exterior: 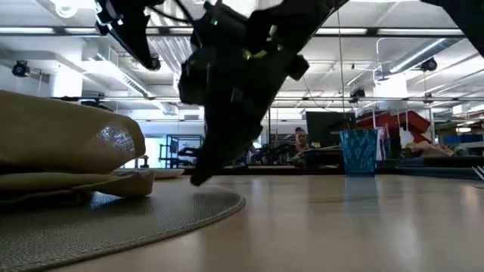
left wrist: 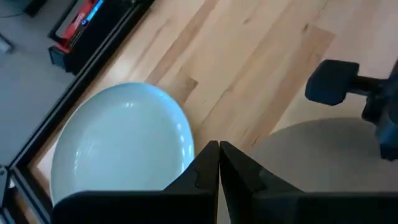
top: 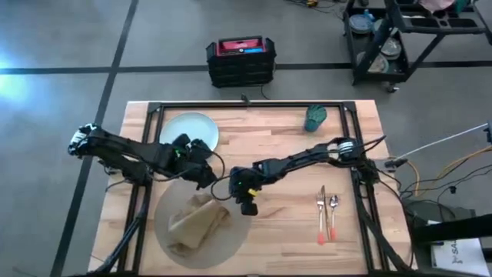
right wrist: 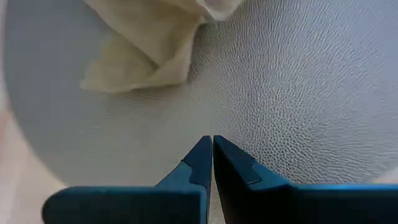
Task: Set table place
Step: Move the table mat to the center of the table, then remove the table napkin from the table mat
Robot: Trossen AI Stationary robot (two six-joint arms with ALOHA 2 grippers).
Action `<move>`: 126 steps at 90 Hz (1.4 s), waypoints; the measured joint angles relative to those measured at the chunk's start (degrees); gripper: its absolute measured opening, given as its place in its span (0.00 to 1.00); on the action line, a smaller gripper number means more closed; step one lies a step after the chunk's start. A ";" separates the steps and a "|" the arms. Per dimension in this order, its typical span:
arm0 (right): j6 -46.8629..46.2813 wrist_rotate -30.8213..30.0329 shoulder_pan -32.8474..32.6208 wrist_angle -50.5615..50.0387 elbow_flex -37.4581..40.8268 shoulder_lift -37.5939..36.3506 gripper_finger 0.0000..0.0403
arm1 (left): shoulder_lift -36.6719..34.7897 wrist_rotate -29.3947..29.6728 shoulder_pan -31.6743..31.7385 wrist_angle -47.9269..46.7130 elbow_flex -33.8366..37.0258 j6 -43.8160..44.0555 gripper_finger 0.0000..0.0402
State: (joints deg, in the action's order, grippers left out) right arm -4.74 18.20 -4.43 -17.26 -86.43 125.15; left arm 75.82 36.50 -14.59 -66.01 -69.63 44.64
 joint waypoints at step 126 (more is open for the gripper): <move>11.50 -20.09 13.68 -35.13 10.29 -39.17 0.28 | 2.89 0.15 -1.07 36.40 11.64 -21.08 0.06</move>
State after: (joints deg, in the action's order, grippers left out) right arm 6.75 -1.89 9.25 -52.39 -76.14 85.98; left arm 78.71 36.65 -15.66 -29.61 -57.98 23.56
